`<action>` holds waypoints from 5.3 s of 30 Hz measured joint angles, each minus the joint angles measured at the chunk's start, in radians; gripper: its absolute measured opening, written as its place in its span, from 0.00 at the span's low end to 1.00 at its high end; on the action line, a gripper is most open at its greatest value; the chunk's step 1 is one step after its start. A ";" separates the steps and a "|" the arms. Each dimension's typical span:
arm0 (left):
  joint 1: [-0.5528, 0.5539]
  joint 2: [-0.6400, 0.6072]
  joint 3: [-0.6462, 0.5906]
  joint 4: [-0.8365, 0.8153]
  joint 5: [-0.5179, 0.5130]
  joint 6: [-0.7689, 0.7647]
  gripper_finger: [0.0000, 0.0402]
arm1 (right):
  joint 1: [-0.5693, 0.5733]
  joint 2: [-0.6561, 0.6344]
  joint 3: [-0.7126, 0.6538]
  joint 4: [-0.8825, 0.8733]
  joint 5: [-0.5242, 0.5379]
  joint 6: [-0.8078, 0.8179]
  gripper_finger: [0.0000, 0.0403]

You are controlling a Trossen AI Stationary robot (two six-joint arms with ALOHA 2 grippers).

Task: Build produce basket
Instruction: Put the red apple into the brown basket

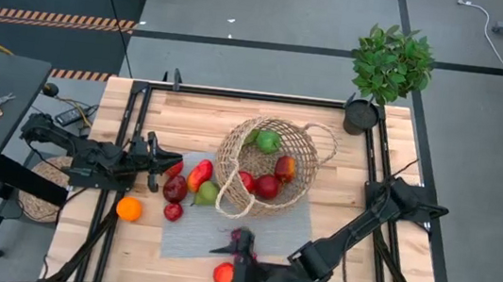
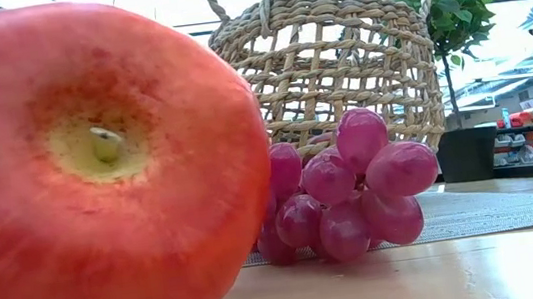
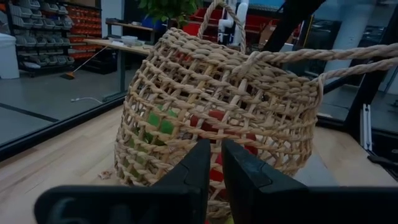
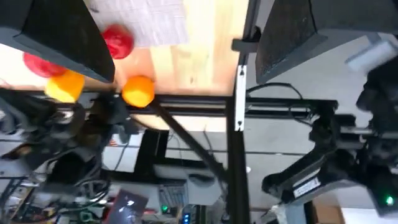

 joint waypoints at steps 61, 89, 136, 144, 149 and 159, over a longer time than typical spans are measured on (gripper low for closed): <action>0.000 0.000 0.000 0.000 0.000 0.000 0.12 | -0.016 0.334 -0.001 -0.254 -0.030 0.306 0.78; 0.000 0.000 0.000 0.000 0.000 0.000 0.12 | 0.040 0.334 0.339 -0.499 0.272 0.099 0.78; 0.000 -0.001 0.000 0.000 0.000 0.000 0.12 | -0.374 -0.077 0.512 -1.251 0.117 0.044 0.79; 0.000 -0.001 0.000 0.000 0.000 0.000 0.12 | -0.428 -0.009 0.512 -1.405 0.105 -0.454 0.79; 0.000 -0.001 0.000 0.001 0.000 0.000 0.12 | -0.438 0.032 0.512 -1.418 0.107 -0.622 0.79; 0.000 -0.001 0.000 0.001 0.000 0.000 0.12 | -0.429 0.070 0.511 -1.427 0.241 -0.734 0.79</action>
